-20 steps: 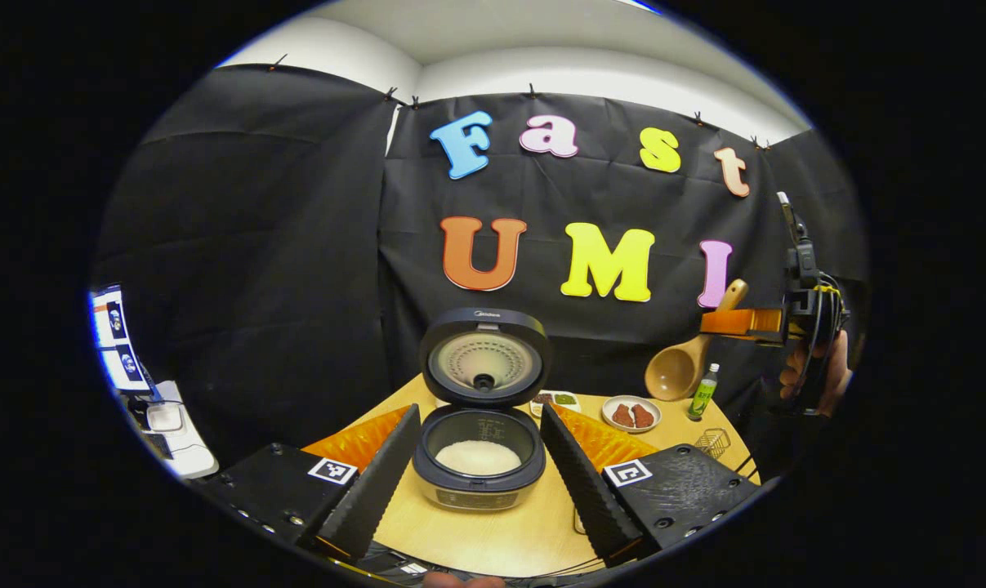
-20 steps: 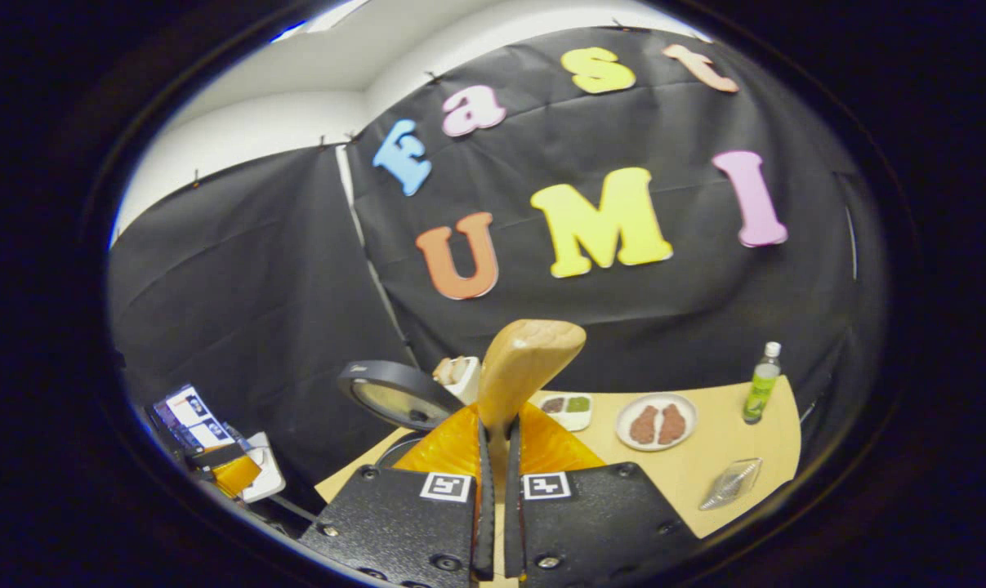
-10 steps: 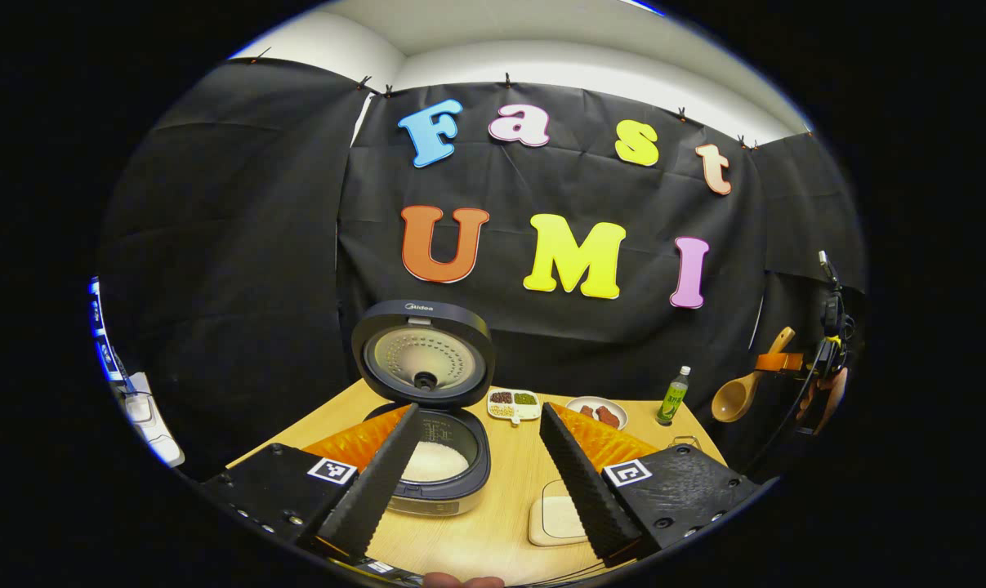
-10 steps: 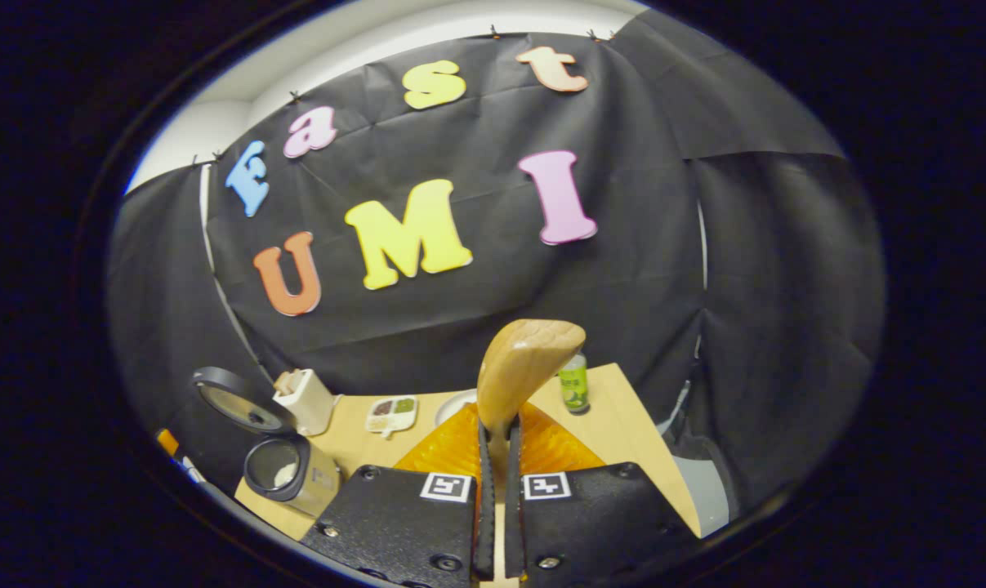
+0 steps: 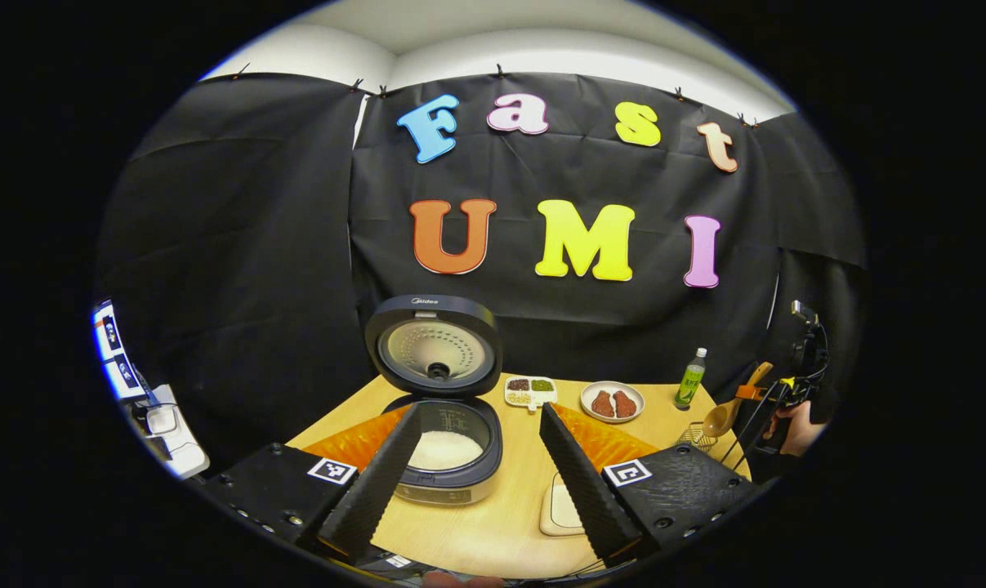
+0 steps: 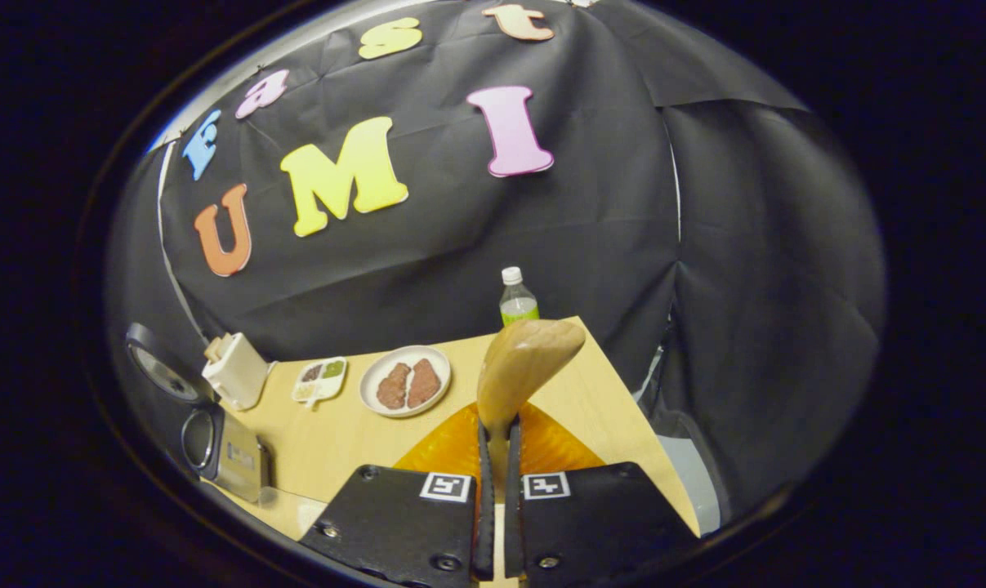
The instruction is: Close the left gripper, press the button to open the rice cooker; take a wooden spoon from the chopstick holder with the right hand, scoop a spoonful of rice and pour it into the rice cooker, then put the wooden spoon back into the chopstick holder.
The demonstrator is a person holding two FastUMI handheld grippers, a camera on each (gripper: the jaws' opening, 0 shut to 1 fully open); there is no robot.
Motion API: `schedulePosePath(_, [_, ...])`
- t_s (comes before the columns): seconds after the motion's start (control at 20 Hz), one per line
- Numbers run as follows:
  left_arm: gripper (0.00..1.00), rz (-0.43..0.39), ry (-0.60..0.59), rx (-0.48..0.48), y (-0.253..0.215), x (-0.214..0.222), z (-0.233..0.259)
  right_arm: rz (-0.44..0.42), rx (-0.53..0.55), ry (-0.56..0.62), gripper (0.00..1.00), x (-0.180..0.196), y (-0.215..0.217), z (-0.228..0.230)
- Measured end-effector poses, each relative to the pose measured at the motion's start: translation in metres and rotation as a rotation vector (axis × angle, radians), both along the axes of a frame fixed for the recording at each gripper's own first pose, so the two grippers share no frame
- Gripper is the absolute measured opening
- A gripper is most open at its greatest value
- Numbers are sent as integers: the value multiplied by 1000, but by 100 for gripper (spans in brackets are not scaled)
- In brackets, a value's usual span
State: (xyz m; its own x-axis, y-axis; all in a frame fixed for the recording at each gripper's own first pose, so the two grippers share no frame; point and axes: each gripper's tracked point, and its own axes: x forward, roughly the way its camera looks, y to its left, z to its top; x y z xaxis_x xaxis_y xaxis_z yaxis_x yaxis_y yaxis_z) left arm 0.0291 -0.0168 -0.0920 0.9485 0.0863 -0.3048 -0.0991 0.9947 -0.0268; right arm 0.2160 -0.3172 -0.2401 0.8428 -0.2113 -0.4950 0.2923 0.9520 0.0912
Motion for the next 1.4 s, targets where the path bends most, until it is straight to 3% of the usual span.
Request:
schedulePosePath(0.35, [94,41,23,26,10,-9,0,-10,18,56,10,18,-4,-59])
schedulePosePath(0.6, [94,18,34,35,2,-3,-6,-12,55,79,12,16,-3,-87])
schedulePosePath(0.9, [95,-26,15,28,-14,5,-4,-5,38,46,19,8,-8,-72])
schedulePosePath(0.95, [95,-32,7,23,-15,8,-2,-6,21,33,21,5,-11,-65])
schedulePosePath(1.1, [95,-55,-18,15,-22,16,4,-16,-24,0,64,-6,-20,-43])
schedulePosePath(1.2, [95,-69,-39,12,-23,24,7,-20,-57,-26,76,-14,-30,-19])
schedulePosePath(1.4, [94,-90,-76,56,-17,44,25,-20,-126,-91,78,-27,-36,26])
